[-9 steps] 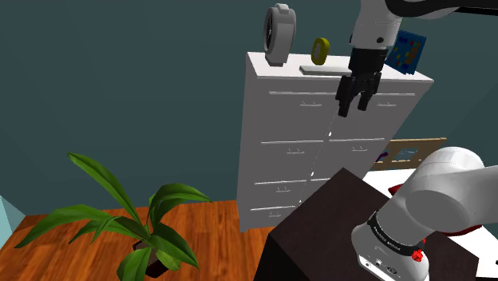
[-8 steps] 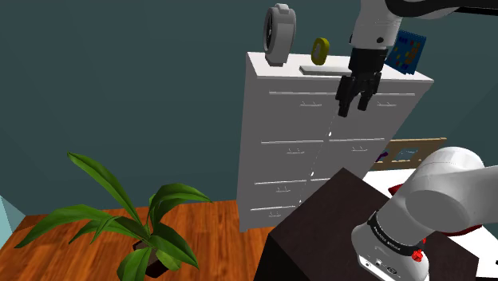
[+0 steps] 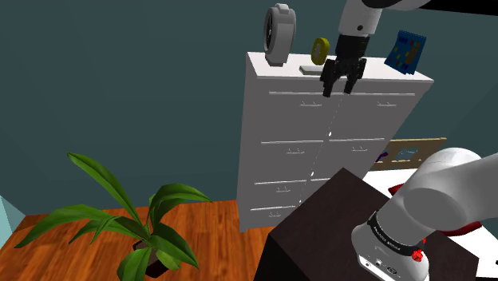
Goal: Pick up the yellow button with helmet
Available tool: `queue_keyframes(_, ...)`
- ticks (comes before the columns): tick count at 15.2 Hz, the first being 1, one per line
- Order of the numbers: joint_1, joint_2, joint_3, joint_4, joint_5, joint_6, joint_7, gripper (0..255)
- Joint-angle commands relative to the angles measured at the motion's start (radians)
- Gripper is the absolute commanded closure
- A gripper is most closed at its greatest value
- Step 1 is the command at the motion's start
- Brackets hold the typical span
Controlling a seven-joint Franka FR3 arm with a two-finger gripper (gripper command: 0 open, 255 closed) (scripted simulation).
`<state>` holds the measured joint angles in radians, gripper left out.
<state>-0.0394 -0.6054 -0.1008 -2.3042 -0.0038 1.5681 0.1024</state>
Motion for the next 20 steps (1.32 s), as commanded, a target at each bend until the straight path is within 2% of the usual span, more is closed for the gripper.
queue_keyframes(1, -0.012, 0.057, -0.014, 0.058, -0.009, 0.022, 0.003, 0)
queue_keyframes(11, -0.061, 0.329, -0.087, 0.353, -0.023, 0.106, 0.009, 0)
queue_keyframes(20, -0.111, 0.582, -0.159, 0.696, 0.014, 0.109, 0.003, 0)
